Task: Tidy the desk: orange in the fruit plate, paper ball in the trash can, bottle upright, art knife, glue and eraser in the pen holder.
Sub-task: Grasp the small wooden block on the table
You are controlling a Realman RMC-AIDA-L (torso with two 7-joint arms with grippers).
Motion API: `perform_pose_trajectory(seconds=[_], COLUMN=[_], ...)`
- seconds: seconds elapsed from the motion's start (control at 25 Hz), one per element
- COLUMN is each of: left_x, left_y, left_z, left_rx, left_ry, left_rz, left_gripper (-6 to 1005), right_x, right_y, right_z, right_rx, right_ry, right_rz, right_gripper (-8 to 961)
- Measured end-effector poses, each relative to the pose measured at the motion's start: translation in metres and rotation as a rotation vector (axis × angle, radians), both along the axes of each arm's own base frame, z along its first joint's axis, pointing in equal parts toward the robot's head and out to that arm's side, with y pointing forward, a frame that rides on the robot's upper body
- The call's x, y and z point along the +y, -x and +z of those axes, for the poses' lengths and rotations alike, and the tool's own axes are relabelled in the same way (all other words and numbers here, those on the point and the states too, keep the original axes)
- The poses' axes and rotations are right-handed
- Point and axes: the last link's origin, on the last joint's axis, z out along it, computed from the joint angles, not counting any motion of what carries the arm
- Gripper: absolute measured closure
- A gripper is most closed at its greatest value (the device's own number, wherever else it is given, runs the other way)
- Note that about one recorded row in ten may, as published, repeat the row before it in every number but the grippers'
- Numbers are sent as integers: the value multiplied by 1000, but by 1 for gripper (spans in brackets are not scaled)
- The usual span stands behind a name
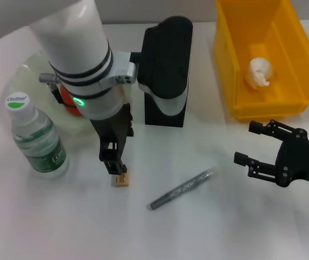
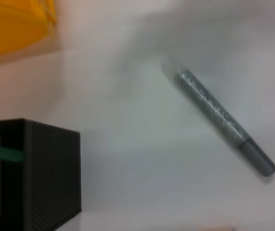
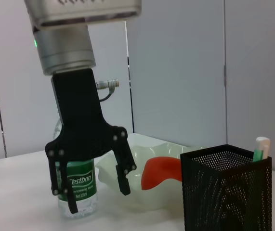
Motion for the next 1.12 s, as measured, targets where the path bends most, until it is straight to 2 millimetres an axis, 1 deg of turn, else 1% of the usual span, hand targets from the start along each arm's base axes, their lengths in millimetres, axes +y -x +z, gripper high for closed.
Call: perform_pose_trajectory(seconds=[0.44,0.96,1.12], left_x=[4,5,5], left_y=[10,14,19], left_z=[-8,-11,-13], left_rx=[34,35,43], left_ry=[-1,-4,-1], left_rz=[12,29,44], left_gripper=[260,270,273], right_x=[5,7,7], right_y=[3,4,4], right_z=[-5,-5,-4], right_rx=[-5,1,1], right_ry=[8,5,3], right_rz=[3,1,0], right_gripper=[212,214,215])
